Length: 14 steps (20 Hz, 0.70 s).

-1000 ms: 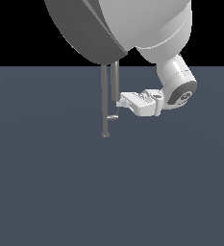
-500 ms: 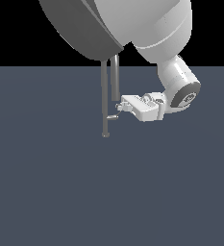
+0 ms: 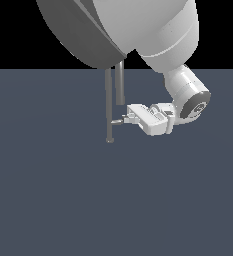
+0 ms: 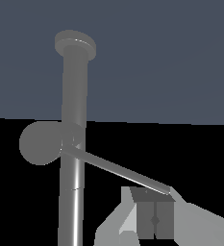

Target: Turn on the faucet by rotating a designated handle.

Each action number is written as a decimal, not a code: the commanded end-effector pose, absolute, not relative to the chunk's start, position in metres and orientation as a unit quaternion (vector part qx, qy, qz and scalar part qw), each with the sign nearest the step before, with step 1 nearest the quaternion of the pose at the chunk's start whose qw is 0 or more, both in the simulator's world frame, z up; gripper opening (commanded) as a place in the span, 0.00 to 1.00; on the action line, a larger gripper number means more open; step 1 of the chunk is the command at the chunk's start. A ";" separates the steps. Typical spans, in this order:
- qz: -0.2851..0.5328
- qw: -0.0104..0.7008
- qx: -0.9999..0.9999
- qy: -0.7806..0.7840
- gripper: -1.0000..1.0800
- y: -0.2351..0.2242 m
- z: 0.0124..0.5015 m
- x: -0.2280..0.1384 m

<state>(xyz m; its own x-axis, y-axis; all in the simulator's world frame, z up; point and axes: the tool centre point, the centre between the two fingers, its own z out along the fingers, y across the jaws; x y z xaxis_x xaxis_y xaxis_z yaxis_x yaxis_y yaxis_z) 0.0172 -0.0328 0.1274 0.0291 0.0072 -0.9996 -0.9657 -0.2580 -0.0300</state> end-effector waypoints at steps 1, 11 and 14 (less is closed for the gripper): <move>0.559 0.433 -0.560 0.432 0.00 -0.036 0.103 0.007; 0.559 0.433 -0.560 0.432 0.00 -0.035 0.075 0.010; 0.556 0.439 -0.565 0.424 0.00 -0.033 0.089 0.017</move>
<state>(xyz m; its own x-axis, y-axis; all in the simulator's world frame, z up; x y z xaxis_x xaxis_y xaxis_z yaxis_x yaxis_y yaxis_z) 0.0176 -0.0328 0.0967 0.0311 0.0130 -0.9994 -0.9651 -0.2596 -0.0334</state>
